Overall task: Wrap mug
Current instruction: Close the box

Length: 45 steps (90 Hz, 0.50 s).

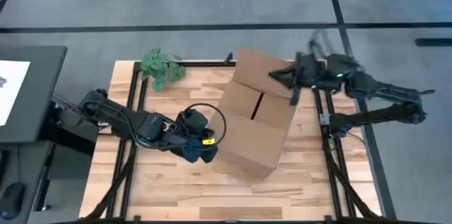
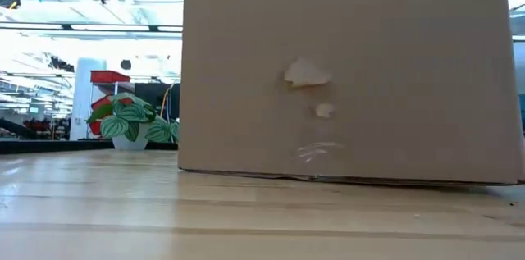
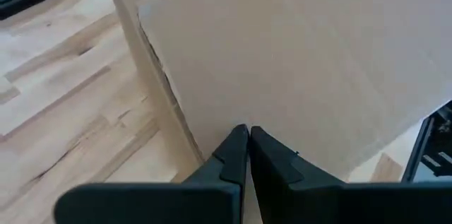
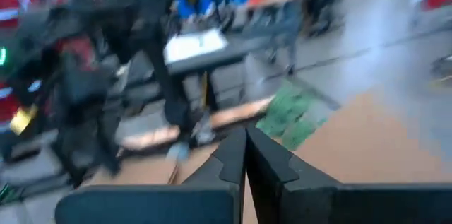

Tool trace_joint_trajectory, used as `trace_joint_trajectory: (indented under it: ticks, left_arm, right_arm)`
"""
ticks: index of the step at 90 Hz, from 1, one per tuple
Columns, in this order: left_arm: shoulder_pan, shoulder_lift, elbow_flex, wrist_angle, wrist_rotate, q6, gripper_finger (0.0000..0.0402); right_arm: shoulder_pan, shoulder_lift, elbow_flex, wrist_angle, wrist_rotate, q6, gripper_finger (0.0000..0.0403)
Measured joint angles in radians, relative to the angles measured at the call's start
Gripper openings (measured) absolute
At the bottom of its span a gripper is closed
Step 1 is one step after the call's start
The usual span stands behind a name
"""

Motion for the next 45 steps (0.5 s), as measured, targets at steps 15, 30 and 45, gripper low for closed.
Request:
trace_joint_trajectory:
  ticks: [15,30,45]
  left_arm:
    - [0.001,0.000,0.000,0.000,-0.003,0.018,0.0000]
    - [0.006,0.000,0.000,0.001,-0.004,0.037,0.0000]
    - [0.028,0.000,0.000,0.002,-0.003,0.079,0.0000]
  right_arm:
    - [-0.120,-0.045,0.093,-0.199,0.105,0.060,0.0000]
    - [-0.260,-0.054,0.143,-0.417,0.121,0.168,0.0000]
    - [-0.369,-0.028,0.142,-0.564,-0.113,0.191,0.0000]
